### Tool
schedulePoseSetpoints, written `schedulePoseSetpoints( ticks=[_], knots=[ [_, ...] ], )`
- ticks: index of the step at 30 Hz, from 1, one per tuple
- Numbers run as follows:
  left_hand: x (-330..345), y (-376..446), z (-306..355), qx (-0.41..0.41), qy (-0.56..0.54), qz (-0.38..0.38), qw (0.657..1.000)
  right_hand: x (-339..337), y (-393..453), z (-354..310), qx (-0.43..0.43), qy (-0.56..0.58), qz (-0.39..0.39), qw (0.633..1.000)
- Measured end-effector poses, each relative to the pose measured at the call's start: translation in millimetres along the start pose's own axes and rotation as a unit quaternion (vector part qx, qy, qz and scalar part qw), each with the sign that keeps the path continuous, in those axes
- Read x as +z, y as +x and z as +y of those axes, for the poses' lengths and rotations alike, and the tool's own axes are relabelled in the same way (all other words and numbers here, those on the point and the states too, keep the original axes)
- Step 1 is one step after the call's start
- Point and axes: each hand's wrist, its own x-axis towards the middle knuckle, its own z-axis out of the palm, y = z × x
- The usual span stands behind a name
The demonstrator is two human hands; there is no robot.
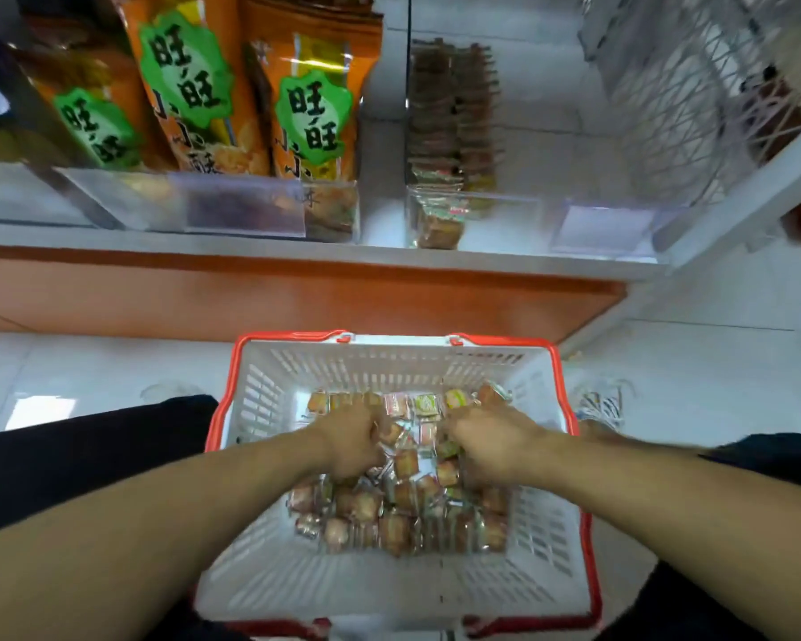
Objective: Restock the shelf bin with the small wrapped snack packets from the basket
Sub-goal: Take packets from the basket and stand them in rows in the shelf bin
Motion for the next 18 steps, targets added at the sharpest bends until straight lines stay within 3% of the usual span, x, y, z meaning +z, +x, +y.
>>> schedulePoseSetpoints(
  ticks=[2,4,8,12,14,18],
  knots=[
    [23.4,14.2,-26.6,-0.042,0.039,-0.059,0.997,42.4,16.3,4.8,0.015,0.021,-0.075,0.997],
    [39.0,23.3,-42.3,-0.053,0.089,-0.11,0.989,71.6,32.0,3.0,0.014,0.054,-0.08,0.995],
    [66.1,40.4,-40.8,-0.006,0.096,-0.126,0.987,117.0,58.8,-9.9,-0.015,0.109,-0.099,0.989],
    [101.7,54.0,-28.7,0.057,0.19,-0.148,0.969,153.7,69.1,-19.0,-0.043,0.061,-0.223,0.972],
    [116.0,58.6,-27.8,0.071,0.204,-0.167,0.962,155.5,70.1,-17.8,-0.055,0.023,-0.221,0.973],
    [127.6,65.5,-32.9,0.069,0.148,-0.15,0.975,152.7,69.2,-21.5,-0.032,0.071,-0.186,0.979]
  ],
)
